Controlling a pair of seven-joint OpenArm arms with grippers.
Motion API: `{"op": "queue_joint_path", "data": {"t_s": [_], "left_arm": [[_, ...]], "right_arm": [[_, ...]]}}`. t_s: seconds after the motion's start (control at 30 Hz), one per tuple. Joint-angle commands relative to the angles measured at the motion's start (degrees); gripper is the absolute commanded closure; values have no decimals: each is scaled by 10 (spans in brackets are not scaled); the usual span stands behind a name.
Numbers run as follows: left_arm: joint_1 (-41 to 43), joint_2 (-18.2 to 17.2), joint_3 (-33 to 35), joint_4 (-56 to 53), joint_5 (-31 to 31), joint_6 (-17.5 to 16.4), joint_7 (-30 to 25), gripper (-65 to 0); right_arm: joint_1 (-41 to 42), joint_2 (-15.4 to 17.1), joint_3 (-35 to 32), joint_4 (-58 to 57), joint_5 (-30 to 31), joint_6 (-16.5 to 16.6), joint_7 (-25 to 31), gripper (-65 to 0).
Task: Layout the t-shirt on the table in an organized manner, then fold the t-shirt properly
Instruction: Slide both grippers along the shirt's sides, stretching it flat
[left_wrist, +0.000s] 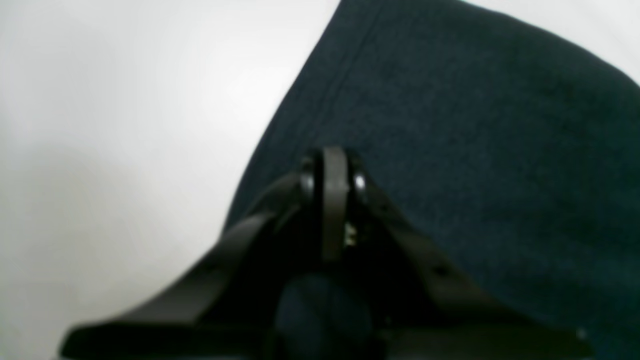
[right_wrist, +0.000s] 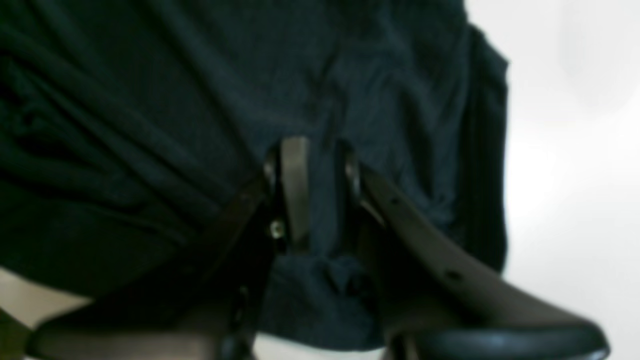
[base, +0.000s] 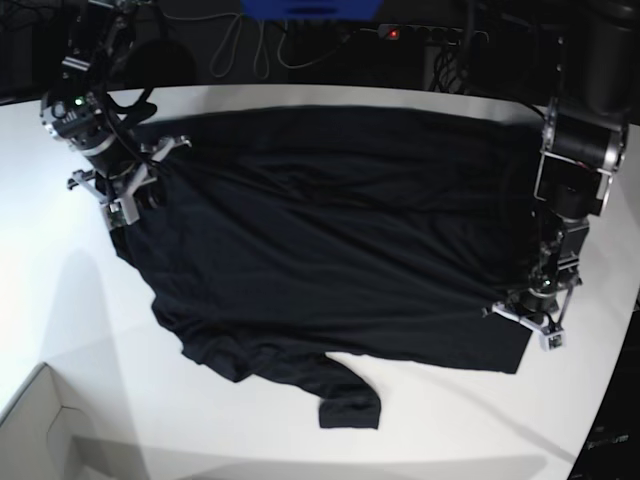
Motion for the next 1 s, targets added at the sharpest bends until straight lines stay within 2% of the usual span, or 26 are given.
{"op": "queue_joint_path", "data": {"t_s": [0.0,0.17,0.23,0.43,0.6,0.67,0.73,0.83,0.97], "left_arm": [[-6,-7,0,3,-11,-2,22,-22],[-7,-10,0,47,-39,-2,22,-22],[0,-11,0,81,-39,-1,23,-22],[31,-37,0,174,-39,1,23,-22],[70,-66,0,238,-39,1,23,-25],[85,-70,-3,253,-39,1,23,-25],[108,-77,-29,265,-39,1,23,-26],[151,-77,-95,291,-39,1,31,-26],[198,-76,-180,334,-39,-1,98,-26]], "right_arm": [[3,4,-6,8,8,0,11,-77],[15,6,-34,12,8,0,13,-77],[33,18,-44,6,8,0,11,-77],[144,55,-91,-68,8,0,11,-77],[318,72,-94,-269,7,0,17,-77],[386,91,-95,-368,7,0,18,-77],[453,98,-95,-485,8,0,31,-77],[541,112,-96,-675,8,0,106,-77],[581,122,-96,-818,8,0,200,-77]]}}
